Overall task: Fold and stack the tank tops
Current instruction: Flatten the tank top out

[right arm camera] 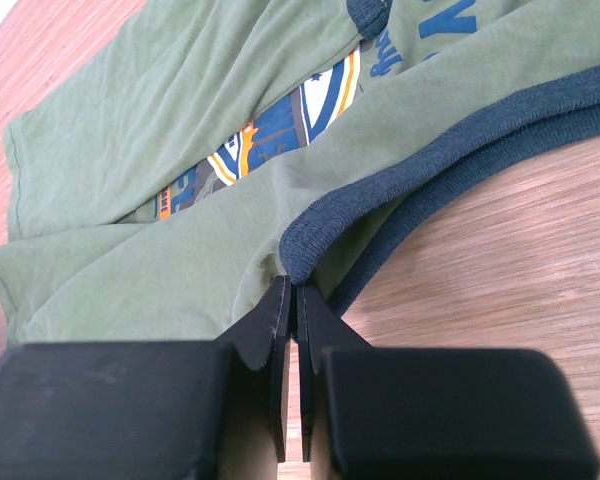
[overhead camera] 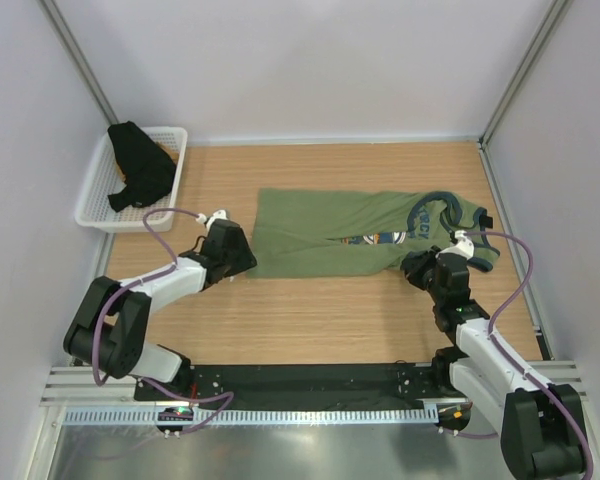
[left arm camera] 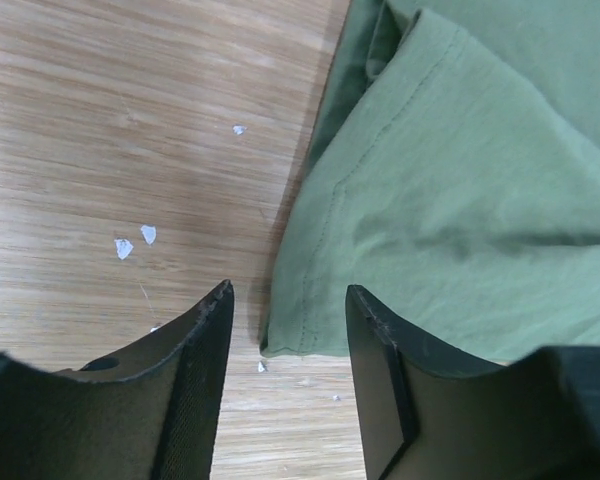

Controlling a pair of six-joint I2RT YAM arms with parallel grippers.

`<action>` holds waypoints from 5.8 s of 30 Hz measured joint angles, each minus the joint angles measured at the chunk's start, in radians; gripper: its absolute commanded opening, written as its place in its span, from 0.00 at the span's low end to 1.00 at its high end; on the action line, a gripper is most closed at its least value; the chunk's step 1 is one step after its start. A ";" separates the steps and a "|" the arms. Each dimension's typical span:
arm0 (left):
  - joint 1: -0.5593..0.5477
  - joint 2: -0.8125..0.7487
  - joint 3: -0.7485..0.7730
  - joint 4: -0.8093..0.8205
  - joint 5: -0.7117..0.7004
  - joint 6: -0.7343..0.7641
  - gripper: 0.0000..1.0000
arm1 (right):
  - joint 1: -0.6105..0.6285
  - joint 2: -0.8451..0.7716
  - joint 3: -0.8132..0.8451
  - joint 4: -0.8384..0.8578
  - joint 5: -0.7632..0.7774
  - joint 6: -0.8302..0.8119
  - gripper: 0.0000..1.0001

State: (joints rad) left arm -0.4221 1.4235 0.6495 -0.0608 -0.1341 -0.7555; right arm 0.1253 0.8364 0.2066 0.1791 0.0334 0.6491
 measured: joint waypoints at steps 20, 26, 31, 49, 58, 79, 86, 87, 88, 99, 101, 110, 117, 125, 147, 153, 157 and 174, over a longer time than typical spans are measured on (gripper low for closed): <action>-0.021 0.034 0.010 -0.070 0.031 -0.002 0.19 | 0.000 0.000 0.000 0.000 0.001 0.000 0.08; -0.028 0.000 -0.017 -0.056 0.048 0.004 0.00 | 0.000 -0.001 0.000 0.000 0.000 0.000 0.08; -0.024 -0.067 -0.015 -0.065 0.043 0.005 0.00 | 0.000 0.010 0.009 -0.011 -0.018 -0.006 0.09; 0.227 -0.035 0.466 -0.286 0.187 -0.081 0.00 | -0.012 0.440 0.926 -0.631 -0.056 -0.095 0.01; 0.228 -0.554 0.622 -0.404 0.132 -0.035 0.00 | -0.014 0.050 1.100 -0.671 -0.256 -0.159 0.01; 0.229 -0.483 0.817 -0.462 0.068 -0.005 0.00 | -0.014 0.248 1.395 -0.850 -0.300 -0.229 0.01; 0.229 -0.060 1.174 -0.529 0.082 -0.010 0.00 | -0.016 0.692 1.711 -0.951 -0.278 -0.220 0.01; 0.229 -0.040 1.221 -0.543 0.083 -0.010 0.00 | -0.016 0.716 1.761 -0.965 -0.278 -0.216 0.01; 0.229 -0.032 1.261 -0.554 0.084 -0.010 0.00 | -0.016 0.727 1.806 -0.978 -0.280 -0.210 0.01; 0.230 -0.363 1.168 -0.543 0.090 0.005 0.00 | -0.016 0.444 1.839 -0.958 -0.363 -0.191 0.01; 0.230 -0.437 1.123 -0.546 0.087 0.005 0.00 | -0.016 0.367 1.827 -0.974 -0.381 -0.192 0.01; 0.231 -0.608 1.170 -0.565 0.087 0.004 0.00 | -0.016 0.166 1.873 -1.013 -0.441 -0.203 0.01; 0.231 -0.554 1.131 -0.541 0.090 0.004 0.00 | -0.016 0.222 1.837 -1.024 -0.410 -0.208 0.01; 0.233 -0.277 0.977 -0.451 0.080 -0.005 0.00 | -0.017 0.531 1.737 -1.010 -0.335 -0.205 0.01; 0.332 -0.123 0.974 -0.288 0.222 -0.052 0.00 | -0.171 0.702 1.566 -0.661 -0.566 -0.046 0.01; 0.333 -0.292 0.417 -0.230 0.222 -0.084 0.00 | -0.165 0.492 0.989 -0.573 -0.558 -0.038 0.01; 0.330 -0.482 0.129 -0.253 0.235 -0.117 0.00 | -0.157 0.290 0.660 -0.597 -0.539 -0.036 0.01; 0.320 -1.141 -0.387 -0.460 0.248 -0.240 0.00 | -0.096 -0.068 0.166 -0.739 -0.431 0.008 0.01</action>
State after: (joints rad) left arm -0.1020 0.2821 0.2623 -0.5209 0.1135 -0.9955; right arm 0.0292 0.7681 0.3729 -0.5602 -0.3973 0.6575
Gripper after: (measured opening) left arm 0.004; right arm 0.057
